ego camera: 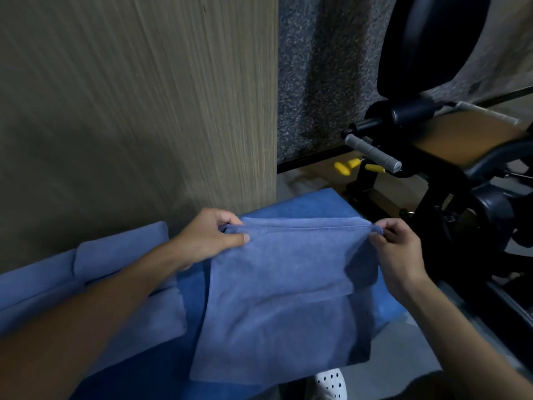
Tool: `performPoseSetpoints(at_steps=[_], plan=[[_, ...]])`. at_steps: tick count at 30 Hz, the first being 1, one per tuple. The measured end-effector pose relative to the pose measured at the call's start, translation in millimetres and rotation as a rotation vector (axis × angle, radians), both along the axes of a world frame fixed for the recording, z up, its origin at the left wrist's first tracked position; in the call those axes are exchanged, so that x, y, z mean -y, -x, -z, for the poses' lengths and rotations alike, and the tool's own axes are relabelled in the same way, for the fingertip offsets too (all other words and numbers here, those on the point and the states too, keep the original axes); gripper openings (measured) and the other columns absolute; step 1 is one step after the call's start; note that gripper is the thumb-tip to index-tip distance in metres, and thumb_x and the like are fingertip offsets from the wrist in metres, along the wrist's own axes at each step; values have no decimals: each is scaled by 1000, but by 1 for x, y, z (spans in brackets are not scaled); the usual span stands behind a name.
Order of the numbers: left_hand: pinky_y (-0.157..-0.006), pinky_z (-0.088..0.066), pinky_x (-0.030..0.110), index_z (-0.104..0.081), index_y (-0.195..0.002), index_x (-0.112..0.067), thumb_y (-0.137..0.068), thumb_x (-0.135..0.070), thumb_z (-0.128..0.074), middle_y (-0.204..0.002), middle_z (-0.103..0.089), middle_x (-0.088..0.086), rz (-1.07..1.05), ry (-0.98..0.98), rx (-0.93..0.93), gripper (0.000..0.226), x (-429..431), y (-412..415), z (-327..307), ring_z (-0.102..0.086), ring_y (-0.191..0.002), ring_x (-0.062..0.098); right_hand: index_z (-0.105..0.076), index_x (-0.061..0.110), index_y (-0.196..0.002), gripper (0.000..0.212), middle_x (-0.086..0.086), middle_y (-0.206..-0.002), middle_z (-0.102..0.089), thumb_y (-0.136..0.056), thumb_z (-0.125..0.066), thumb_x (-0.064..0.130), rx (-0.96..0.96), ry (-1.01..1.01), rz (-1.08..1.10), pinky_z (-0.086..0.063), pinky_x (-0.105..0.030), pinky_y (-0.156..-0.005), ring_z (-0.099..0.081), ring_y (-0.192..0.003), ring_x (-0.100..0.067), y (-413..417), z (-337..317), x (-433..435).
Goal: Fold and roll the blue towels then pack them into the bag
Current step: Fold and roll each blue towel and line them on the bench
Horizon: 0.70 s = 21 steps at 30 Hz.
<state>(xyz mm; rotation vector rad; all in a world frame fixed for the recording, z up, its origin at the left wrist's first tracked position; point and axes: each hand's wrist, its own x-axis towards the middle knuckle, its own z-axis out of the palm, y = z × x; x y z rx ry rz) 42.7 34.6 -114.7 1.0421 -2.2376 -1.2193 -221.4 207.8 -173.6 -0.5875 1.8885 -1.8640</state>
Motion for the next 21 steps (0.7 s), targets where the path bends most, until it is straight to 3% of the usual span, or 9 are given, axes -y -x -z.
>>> performPoseSetpoints(at_steps=[3, 6, 8, 11, 14, 17, 19, 21], plan=[[-56, -40, 15, -69, -72, -7, -79, -2, -77, -60, -59, -9, 32, 58, -37, 12, -15, -8, -24, -50, -59, -1, -60, 24, -78, 34, -3, -82, -61, -93, -50, -4, -25, 39, -10, -36, -27, -65, -48, -75, -12, -9, -22, -15], [-62, -43, 15, -71, -72, -16, -77, -4, -79, -66, -65, -10, 80, 147, -103, 15, -34, -12, -47, -55, -64, -1, -63, 23, -84, 37, -1, -83, -63, -91, -44, -8, -100, 54, -24, -39, -17, -58, -49, -67, -5, -24, -51, -25], [-67, -43, 14, -72, -75, -16, -74, -11, -77, -73, -68, -8, 121, 209, -165, 7, -50, -13, -63, -58, -69, -1, -65, 19, -81, 38, 0, -79, -63, -86, -42, -11, -163, 73, -72, -39, -18, -61, -50, -70, -7, -37, -75, -32], [-72, -43, 15, -73, -82, -13, -74, -13, -70, -81, -67, -6, 194, 314, -221, 8, -76, -16, -86, -60, -76, 2, -67, 11, -81, 26, 1, -79, -63, -90, -48, -3, -222, 97, -210, -40, -17, -68, -52, -77, -7, -62, -115, -40], [-72, -43, 15, -72, -86, -16, -77, -8, -69, -82, -65, -8, 278, 361, -245, 12, -103, -21, -109, -60, -77, 1, -69, 18, -93, 9, 1, -86, -67, -93, -61, 14, -376, 108, -393, -43, -11, -70, -55, -76, -1, -90, -149, -49], [-76, -46, 16, -71, -91, -16, -79, 0, -71, -89, -69, -4, 319, 374, -265, 20, -126, -28, -130, -63, -84, 3, -67, 14, -116, 26, -15, -91, -70, -89, -67, 15, -481, 87, -540, -47, -17, -72, -55, -77, -5, -113, -177, -55], [-76, -47, 17, -65, -95, -14, -79, 3, -70, -89, -70, 1, 325, 365, -284, 23, -139, -33, -143, -64, -83, 7, -62, 10, -125, 36, -11, -81, -68, -90, -66, 9, -492, 99, -640, -49, -21, -71, -53, -75, -4, -124, -193, -58], [-71, -45, 19, -53, -101, -12, -81, 4, -70, -83, -69, 4, 328, 308, -298, 31, -150, -40, -154, -61, -76, 8, -63, 13, -125, 37, -16, -90, -71, -89, -64, 3, -524, 106, -742, -52, -36, -78, -55, -81, -9, -131, -204, -61]])
